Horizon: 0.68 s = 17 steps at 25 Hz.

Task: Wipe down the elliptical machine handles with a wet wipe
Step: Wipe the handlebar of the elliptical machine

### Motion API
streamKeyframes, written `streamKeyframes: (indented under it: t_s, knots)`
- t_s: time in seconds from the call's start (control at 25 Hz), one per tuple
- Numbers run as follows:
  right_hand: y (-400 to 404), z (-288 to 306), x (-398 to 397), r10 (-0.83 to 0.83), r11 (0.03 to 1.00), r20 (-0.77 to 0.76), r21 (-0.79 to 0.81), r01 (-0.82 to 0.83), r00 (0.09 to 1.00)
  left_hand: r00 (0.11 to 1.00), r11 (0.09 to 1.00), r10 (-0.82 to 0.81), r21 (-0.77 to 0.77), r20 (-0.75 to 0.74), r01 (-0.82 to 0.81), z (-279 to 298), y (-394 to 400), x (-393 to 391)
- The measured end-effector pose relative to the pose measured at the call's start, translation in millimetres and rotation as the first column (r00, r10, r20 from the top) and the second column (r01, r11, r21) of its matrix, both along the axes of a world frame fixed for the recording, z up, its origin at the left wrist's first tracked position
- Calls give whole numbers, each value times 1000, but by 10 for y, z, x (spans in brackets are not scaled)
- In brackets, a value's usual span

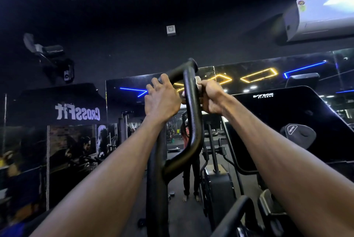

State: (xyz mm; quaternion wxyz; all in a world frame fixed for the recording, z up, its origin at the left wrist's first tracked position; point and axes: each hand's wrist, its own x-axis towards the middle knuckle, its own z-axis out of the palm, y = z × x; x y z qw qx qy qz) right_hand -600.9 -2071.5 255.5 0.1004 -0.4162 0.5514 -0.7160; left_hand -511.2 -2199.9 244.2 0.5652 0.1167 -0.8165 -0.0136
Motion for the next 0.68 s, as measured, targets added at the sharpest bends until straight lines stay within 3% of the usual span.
streamKeyframes:
  t_s: [0.08,0.24,0.4,0.68]
  knots:
    - [22,-39,-38,75,997,0,26,-75,997,1000,1000,15,-9,-7,-15,-1,-5,-12]
    - [-196,154,57,64,980,154,-195,-33,986,1000,1000,13,2,-26,-13,17,-26,-32]
    - [-64,-200,115,209,976,110,-86,-200,972,999,1000,11,-9,-30,-11,-8,-33,-39]
    - [-197,23,104,142,980,175,-162,-114,974,999,1000,12,10,-39,-12,12,-54,-60]
